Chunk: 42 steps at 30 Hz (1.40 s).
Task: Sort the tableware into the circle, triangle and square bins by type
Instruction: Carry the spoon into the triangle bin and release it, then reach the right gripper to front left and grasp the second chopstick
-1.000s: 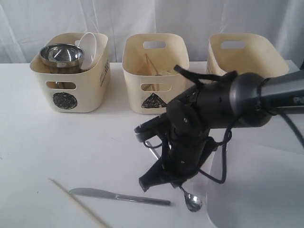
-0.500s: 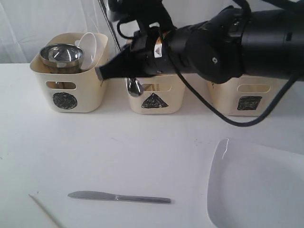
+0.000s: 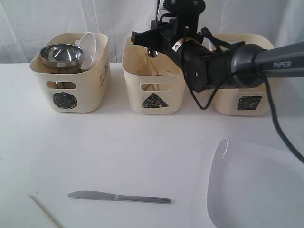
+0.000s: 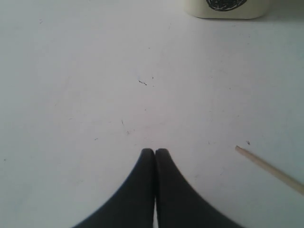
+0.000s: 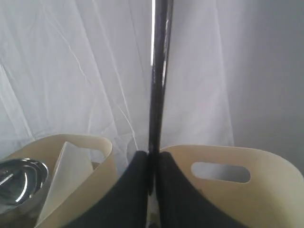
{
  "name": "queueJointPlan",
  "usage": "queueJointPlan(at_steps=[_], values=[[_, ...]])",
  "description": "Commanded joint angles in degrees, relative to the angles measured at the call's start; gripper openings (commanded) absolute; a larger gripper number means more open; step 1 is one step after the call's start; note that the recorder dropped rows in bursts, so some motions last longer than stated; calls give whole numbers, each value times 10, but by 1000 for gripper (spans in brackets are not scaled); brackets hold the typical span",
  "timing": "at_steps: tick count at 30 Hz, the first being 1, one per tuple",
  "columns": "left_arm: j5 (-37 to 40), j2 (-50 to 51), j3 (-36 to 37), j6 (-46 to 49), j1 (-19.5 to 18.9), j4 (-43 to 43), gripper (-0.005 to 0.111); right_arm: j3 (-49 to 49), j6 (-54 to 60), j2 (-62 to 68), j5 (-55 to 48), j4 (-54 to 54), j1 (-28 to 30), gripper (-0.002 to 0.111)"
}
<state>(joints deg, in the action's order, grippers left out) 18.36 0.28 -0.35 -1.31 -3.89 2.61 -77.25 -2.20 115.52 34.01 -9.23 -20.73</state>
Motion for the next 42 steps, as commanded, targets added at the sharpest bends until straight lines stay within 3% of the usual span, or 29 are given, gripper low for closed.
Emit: queueJointPlan(at_steps=[1, 6, 8, 13, 15, 17, 19, 24, 33, 42], values=[[2, -3, 3, 0, 0, 4, 0, -84, 116, 58, -66, 0, 6, 1], [2, -3, 3, 0, 0, 4, 0, -109, 125, 66, -120, 0, 7, 38], [2, -3, 3, 0, 0, 4, 0, -109, 125, 56, -162, 0, 7, 43], [2, -3, 3, 0, 0, 4, 0, -109, 125, -23, -525, 0, 7, 36], [2, -3, 3, 0, 0, 4, 0, -109, 190, -67, -692, 5, 4, 19], [2, -3, 3, 0, 0, 4, 0, -109, 240, -85, -778, 1, -17, 2], [2, -3, 3, 0, 0, 4, 0, -109, 242, -91, -829, -4, -63, 0], [2, -3, 3, 0, 0, 4, 0, -100, 198, -69, -837, 6, -202, 0], [2, -3, 3, 0, 0, 4, 0, -100, 162, 8, -863, 4, -281, 2], [2, -3, 3, 0, 0, 4, 0, -100, 165, 47, -860, 1, -348, 39]])
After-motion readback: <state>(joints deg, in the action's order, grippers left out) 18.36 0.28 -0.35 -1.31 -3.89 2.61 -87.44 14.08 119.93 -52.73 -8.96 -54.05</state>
